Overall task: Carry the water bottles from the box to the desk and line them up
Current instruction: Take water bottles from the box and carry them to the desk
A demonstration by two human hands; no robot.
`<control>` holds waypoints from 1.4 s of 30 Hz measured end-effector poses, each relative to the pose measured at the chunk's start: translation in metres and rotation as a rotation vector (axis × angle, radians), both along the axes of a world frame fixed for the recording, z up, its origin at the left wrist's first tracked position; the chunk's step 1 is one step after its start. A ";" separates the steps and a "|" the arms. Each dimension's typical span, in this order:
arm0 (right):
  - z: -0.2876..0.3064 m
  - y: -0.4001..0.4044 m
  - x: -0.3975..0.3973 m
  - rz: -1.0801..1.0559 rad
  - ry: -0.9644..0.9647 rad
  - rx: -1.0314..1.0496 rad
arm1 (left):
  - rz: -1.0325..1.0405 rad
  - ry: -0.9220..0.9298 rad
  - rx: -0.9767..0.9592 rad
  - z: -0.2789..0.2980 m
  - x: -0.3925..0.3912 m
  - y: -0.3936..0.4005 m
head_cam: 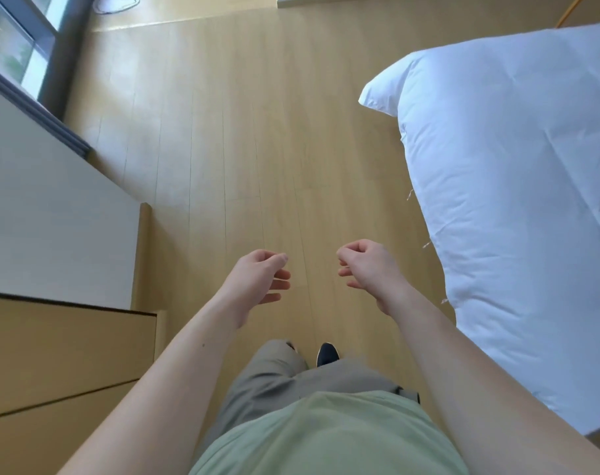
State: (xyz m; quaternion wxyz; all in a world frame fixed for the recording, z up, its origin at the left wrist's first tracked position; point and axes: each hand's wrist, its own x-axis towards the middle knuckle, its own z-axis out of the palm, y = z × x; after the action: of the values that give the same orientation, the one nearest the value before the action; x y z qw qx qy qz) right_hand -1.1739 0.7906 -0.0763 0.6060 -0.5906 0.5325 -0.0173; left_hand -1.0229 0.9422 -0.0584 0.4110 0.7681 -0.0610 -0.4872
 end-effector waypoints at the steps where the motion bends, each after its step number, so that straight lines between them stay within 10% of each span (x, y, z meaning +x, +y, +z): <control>1: -0.001 -0.010 0.009 -0.004 0.003 0.000 | -0.002 0.003 0.005 -0.001 0.010 -0.010; 42: -0.003 -0.525 0.506 -0.109 0.070 0.009 | -0.204 -0.032 0.018 -0.011 0.543 -0.551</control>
State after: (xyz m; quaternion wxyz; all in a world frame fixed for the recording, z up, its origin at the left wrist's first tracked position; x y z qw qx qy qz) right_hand -0.6677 0.2656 -0.0792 0.5878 -0.5583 0.5848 -0.0274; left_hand -0.4796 0.3916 -0.0689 0.3513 0.7692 -0.1411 -0.5147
